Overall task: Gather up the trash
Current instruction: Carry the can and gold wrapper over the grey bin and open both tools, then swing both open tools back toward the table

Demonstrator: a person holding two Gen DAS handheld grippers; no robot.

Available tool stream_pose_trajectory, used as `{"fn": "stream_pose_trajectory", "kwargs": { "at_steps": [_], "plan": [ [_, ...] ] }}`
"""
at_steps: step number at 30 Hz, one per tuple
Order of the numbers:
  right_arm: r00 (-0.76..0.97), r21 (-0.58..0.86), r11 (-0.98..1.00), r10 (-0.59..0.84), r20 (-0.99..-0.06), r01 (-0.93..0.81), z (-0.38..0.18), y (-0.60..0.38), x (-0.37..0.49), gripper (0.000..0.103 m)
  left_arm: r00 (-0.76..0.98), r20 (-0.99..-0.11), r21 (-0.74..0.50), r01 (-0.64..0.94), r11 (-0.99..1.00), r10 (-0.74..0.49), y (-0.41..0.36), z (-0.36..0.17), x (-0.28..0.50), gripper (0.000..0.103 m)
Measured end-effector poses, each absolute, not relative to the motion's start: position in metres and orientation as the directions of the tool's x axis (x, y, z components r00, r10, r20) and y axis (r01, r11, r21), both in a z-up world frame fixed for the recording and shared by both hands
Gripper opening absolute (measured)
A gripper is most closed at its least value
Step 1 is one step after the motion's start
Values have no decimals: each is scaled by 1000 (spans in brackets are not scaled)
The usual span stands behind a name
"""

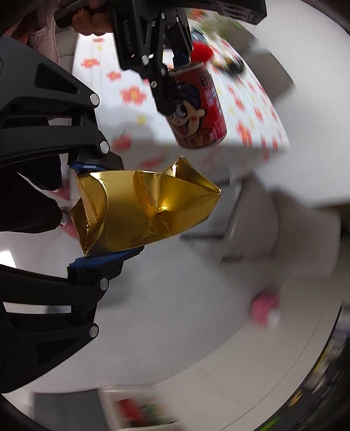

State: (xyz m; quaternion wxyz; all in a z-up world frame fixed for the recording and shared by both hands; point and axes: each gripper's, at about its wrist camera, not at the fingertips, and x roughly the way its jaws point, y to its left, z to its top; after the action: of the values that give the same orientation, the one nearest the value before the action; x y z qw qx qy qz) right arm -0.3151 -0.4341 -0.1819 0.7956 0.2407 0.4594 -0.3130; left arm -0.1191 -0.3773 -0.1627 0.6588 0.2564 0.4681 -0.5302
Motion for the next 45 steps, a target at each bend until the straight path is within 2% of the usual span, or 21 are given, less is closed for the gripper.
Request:
{"fn": "stream_pose_trajectory", "kwargs": {
  "at_steps": [4, 9, 15, 24, 31, 33, 34, 35, 39, 45],
  "plan": [
    [274, 101, 445, -343, -899, 890, -203, -453, -440, 45, -114, -898, -165, 983, 85, -425, -441, -176, -216, 65],
    [167, 94, 214, -354, -920, 972, -239, -479, -571, 45, -223, -911, -196, 974, -110, -347, -510, -210, -336, 65],
    [84, 65, 73, -303, -949, 995, -323, -527, -682, 45, -331, -911, -272, 931, -242, -248, -587, -297, -439, 65],
    [132, 151, -117, -155, -979, 982, -517, -598, -732, 45, -295, -951, -249, 908, -336, -94, -646, -492, -534, 65],
    [157, 169, -119, -101, -982, 978, -647, -633, -729, 45, -240, -970, -204, 883, -423, -32, -662, -626, -570, 65],
    [172, 181, -109, -89, -981, 977, -672, -642, -731, 54, -253, -968, -231, 884, -407, 1, -666, -652, -571, 67],
    [164, 173, -106, -88, -982, 979, -678, -644, -729, 67, -259, -966, -242, 883, -403, 14, -667, -661, -570, 72],
    [148, 157, -102, -97, -984, 982, -683, -646, -730, 72, -252, -967, -238, 884, -402, 18, -668, -669, -572, 77],
    [128, 137, -94, -88, -988, 986, -683, -643, -728, 72, -222, -975, -212, 893, -397, 21, -668, -674, -570, 77],
    [91, 98, -67, -106, -990, 993, -634, -629, -718, 72, -217, -976, -197, 906, -375, -10, -653, -624, -550, 77]
  ]
}}
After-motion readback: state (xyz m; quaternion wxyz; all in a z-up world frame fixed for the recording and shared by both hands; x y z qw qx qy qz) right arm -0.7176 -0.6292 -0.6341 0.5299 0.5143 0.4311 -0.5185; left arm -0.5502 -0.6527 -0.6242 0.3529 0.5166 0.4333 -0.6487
